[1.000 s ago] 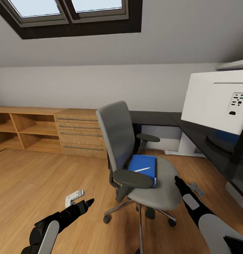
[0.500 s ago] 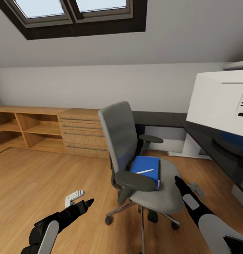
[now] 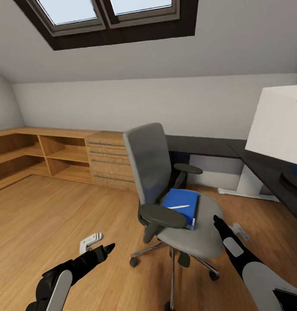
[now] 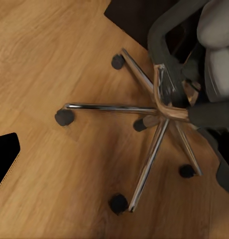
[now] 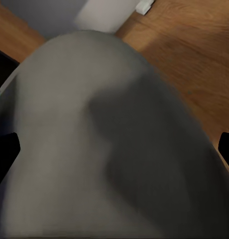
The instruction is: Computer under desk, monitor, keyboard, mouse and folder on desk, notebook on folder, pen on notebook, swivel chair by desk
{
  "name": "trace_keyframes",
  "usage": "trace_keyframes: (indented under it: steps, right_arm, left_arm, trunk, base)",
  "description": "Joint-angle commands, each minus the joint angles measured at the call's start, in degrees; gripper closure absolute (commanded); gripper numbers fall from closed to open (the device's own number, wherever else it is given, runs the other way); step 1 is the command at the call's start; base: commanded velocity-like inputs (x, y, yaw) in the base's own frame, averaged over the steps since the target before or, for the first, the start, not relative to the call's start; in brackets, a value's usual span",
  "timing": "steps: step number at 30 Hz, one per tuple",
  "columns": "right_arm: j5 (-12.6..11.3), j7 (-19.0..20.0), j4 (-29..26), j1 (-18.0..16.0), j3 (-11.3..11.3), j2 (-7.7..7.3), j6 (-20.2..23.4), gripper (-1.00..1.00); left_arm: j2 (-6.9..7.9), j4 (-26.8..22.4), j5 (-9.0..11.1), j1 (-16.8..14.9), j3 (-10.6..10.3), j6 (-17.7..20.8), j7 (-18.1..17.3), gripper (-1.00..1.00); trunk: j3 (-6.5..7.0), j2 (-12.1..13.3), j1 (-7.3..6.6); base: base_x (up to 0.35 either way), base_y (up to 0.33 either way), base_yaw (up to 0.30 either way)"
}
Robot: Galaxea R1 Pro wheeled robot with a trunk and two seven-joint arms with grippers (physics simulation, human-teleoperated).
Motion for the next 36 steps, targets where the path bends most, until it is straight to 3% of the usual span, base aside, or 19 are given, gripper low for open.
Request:
trace_keyframes:
  steps: [1, 27, 36]
  right_arm:
    - [-0.8, 0.2, 0.0, 0.0, 0.2, -0.01, -0.2, -1.0]
    - [-0.7, 0.2, -0.1, 0.0, 0.2, -0.11, -0.2, -1.0]
    - [-0.7, 0.1, -0.1, 0.0, 0.2, -0.21, -0.2, -1.0]
  left_arm:
    - [-0.05, 0.0, 0.6, -0.1, 0.0, 0.3, 0.5, -1.0]
    - [-0.05, 0.1, 0.6, -0.1, 0.0, 0.2, 0.5, -1.0]
    - [-0.05, 0.1, 0.6, -0.1, 0.0, 0.2, 0.5, -1.0]
  trunk:
    - [-0.09, 0.0, -0.01]
    - [-0.75, 0.0, -0.01]
    - [-0.86, 0.0, -0.01]
  base:
    - [0.0, 0.0, 0.247]
    - [0.0, 0.0, 0.251]
    - [0.0, 0.0, 0.069]
